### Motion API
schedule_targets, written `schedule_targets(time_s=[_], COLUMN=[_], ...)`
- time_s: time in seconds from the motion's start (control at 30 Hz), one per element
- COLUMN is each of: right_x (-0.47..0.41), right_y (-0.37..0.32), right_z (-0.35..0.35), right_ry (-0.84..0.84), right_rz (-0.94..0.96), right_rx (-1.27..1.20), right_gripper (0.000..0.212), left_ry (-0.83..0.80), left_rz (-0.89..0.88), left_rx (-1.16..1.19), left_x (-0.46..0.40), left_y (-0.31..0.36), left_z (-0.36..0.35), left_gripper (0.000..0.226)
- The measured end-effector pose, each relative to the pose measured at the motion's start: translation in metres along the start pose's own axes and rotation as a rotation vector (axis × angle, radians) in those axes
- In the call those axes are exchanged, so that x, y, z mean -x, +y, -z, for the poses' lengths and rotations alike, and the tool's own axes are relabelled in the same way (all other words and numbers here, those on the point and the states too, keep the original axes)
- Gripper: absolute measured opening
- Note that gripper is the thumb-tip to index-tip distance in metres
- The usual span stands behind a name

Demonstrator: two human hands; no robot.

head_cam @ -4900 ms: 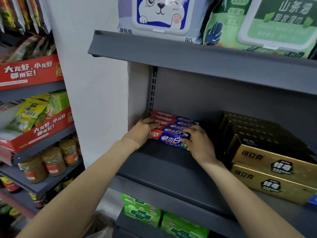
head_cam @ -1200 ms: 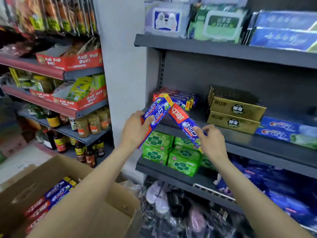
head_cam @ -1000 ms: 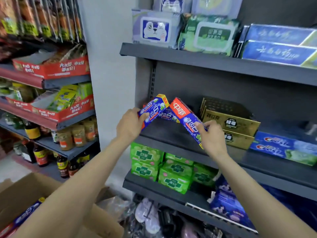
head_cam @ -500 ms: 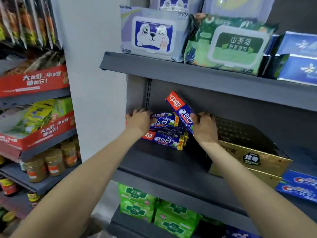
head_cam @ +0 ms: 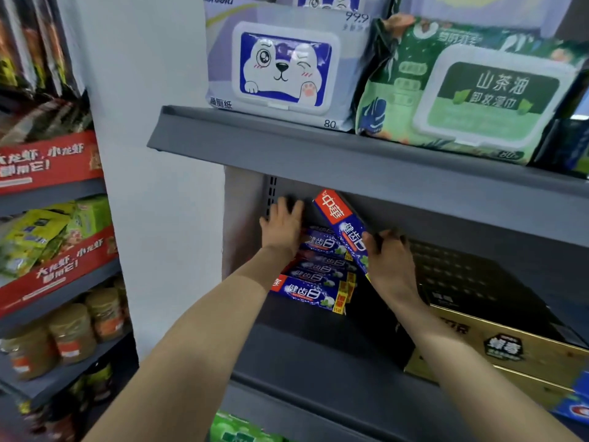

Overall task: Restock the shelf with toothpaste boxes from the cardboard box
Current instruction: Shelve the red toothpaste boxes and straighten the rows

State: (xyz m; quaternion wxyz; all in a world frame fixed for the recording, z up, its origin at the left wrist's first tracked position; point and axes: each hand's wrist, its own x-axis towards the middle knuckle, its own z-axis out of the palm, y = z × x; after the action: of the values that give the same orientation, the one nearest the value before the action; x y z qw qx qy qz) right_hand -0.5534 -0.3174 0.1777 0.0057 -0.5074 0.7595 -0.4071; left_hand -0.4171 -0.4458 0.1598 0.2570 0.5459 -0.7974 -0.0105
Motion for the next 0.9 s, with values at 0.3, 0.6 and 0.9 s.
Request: schedule_targets(time_s=[0.3,0.6,0.9], right_x=[-0.007,-0.02,-0.02], right_y=[-0.003,-0.012,-0.017], right_z=[-0.01,-0.031,-0.044], right_ry=[-0.137,-0.161,-0.306], right_rz=[0.138,0.219,0.246], right_rx=[0.113,0.297,0.256], right_gripper=[0.037,0.034,0.039], left_ry=[0.058,-0.174,-0.168], left_rz=[0.41,0.472,0.2], left_rx=[0.763,0.949,0.558], left_x=[0.015,0.028,0.041], left_y=[-0.036,-0.046,-0.037], left_z=[0.004,0.017,0.02], left_gripper=[0.035,0.048,0.049])
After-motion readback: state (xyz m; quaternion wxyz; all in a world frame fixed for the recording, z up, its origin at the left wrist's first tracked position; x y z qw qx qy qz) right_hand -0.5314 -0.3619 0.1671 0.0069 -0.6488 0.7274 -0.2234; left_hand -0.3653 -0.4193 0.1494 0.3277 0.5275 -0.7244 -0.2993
